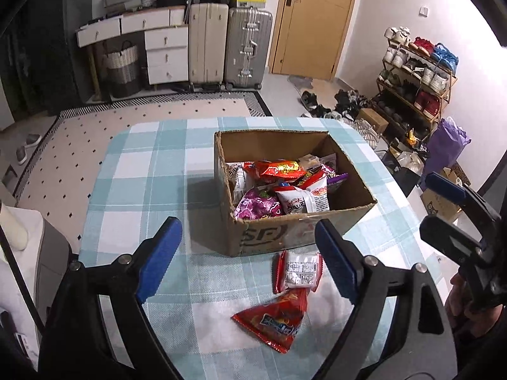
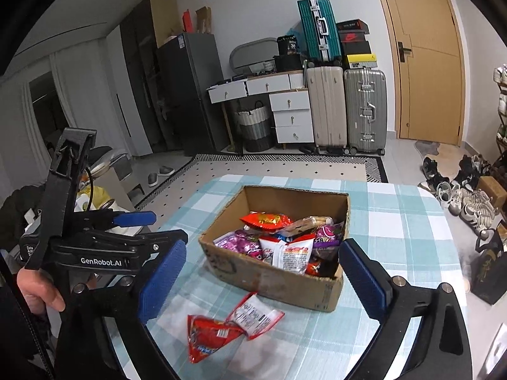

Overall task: Organize snacks
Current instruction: 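Move both tools back toward the two remaining packets on the table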

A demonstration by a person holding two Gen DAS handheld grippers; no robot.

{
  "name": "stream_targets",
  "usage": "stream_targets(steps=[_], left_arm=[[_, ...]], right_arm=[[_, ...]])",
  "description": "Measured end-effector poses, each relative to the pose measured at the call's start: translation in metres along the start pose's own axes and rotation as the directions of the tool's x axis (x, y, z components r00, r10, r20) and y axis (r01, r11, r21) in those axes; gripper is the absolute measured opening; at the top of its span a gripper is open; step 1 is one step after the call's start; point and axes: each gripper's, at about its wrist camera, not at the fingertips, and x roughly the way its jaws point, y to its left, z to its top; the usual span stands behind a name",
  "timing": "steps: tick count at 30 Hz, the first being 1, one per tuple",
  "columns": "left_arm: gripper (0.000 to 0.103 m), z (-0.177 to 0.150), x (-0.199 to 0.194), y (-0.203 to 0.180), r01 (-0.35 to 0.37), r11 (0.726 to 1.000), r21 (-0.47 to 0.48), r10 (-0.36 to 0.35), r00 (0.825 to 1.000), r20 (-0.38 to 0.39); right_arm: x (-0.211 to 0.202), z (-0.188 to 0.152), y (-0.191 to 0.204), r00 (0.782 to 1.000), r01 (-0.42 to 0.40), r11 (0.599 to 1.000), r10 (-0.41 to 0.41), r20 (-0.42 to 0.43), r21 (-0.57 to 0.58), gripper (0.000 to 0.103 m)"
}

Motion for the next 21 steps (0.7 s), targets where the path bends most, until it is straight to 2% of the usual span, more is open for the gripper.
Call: stream_targets(steps=[6, 10, 18, 21], left_arm=[[0.088, -0.022, -0.02, -0.006, 0.001, 1.0, 0.023, -0.002, 1.0, 0.028], [0.098, -0.041, -0.023, -0.007, 0.007, 1.0, 0.011, -0.007, 1.0, 0.022], [0.101, -0.078, -0.014, -0.01, 0.04, 0.999, -0.002, -0.04, 0.999, 0.002], [0.102, -0.091, -0.006, -0.011, 0.032, 0.999, -0.004, -0.032, 0.999, -0.02]], right_arm=[[-0.017, -0.015, 0.008, 1.0, -0.008, 1.0, 0.008, 0.015, 0.012, 0.101], [-0.025, -0.025, 0.012, 0.999, -0.016, 1.0, 0.016, 0.028, 0.021, 0.102], [-0.035, -0.049, 0.018, 0.999, -0.018, 1.0, 0.017, 0.03, 0.015, 0.102], [-0.036, -0.058, 0.017, 1.0, -0.021, 0.999, 0.02, 0.024, 0.028, 0.102]])
